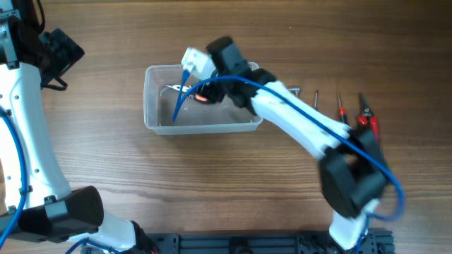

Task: Pack container
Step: 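Move the right gripper back to the red pruning shears and grasp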

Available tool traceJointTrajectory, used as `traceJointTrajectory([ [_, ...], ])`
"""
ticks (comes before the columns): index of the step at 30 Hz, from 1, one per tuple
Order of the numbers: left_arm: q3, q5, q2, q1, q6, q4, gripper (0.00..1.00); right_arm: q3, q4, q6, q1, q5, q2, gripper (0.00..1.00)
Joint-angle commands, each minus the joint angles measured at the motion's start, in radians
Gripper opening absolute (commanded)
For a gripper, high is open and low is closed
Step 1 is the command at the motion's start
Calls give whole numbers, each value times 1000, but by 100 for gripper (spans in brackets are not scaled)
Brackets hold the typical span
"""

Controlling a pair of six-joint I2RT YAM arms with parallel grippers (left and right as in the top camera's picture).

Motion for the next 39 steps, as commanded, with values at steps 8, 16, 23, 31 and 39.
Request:
traceJointTrajectory([
  [8,-1,9,3,5,5,-1,100,11,-327,459,-320,261,-439,80],
  [16,-1,9,3,5,5,-1,100,-80,-600,647,-759,79,-336,87],
  [23,-1,9,3,5,5,-1,100,-121,-654,576,-908,58,-169,66],
  [31,-1,9,3,5,5,-1,100,-121,-699,479,-945,56,-53,64],
  [39,-1,9,3,5,5,-1,100,-188,-706,481,-945,28,-41,62],
])
